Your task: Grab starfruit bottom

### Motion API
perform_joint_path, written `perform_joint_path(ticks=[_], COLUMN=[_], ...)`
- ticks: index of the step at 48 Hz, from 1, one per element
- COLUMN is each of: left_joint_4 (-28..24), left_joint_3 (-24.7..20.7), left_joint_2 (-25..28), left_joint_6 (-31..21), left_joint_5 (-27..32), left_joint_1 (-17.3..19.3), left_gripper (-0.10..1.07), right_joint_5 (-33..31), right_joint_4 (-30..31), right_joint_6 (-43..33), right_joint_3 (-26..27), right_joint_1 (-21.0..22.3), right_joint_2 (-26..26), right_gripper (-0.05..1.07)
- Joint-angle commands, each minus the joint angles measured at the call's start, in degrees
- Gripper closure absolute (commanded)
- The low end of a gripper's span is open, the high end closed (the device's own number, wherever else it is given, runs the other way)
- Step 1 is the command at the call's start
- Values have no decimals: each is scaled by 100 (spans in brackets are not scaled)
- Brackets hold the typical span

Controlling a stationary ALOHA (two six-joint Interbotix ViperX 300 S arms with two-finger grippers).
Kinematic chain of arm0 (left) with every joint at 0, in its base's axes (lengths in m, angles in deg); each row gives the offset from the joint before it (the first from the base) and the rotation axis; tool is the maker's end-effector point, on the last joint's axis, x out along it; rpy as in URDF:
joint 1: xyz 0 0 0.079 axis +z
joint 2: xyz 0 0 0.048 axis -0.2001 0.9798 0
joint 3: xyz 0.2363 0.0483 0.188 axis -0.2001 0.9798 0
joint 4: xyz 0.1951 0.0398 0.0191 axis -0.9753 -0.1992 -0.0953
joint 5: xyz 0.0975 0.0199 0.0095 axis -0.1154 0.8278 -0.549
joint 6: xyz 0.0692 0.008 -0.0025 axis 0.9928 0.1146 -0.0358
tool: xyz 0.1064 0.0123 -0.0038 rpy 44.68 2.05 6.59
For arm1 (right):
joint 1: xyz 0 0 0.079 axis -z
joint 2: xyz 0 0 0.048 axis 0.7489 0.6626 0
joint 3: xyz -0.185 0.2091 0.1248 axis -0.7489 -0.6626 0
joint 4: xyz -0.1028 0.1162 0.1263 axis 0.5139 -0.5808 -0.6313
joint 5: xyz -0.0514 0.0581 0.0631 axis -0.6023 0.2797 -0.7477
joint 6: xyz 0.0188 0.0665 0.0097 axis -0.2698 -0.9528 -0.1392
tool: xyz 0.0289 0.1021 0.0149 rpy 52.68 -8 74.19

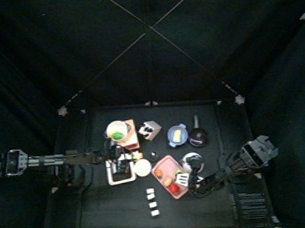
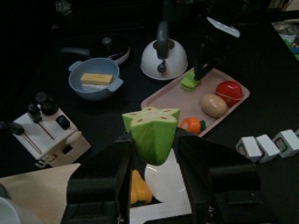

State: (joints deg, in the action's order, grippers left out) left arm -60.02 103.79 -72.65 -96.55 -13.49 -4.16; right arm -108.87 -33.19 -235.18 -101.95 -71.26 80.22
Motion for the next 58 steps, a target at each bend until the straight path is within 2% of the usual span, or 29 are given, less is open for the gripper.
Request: perform_joint_path(ticks=[1,12,48,54,58], left_joint_4=[0,0,0,-9,-9], left_joint_3=[-79,-70,-62,-62,-62], left_joint_2=[-9,-9,-9,-9,-9], left_joint_6=[9,9,9,9,9], left_joint_5=[-53,-53,-53,-53,-53], left_joint_1=[9,9,9,9,9], left_gripper=[38,38,38,38,38], right_joint_5=[97,352,343,343,343], right_joint_4=[35,-18,26,35,44], right_joint_6=[-35,-35,-9,-9,-9], right_joint_3=[35,-18,-44,-35,-26], right_joint_1=[97,229,193,193,185], right_joint_2=[-35,79,9,9,9], right_gripper=[15,15,16,18,24])
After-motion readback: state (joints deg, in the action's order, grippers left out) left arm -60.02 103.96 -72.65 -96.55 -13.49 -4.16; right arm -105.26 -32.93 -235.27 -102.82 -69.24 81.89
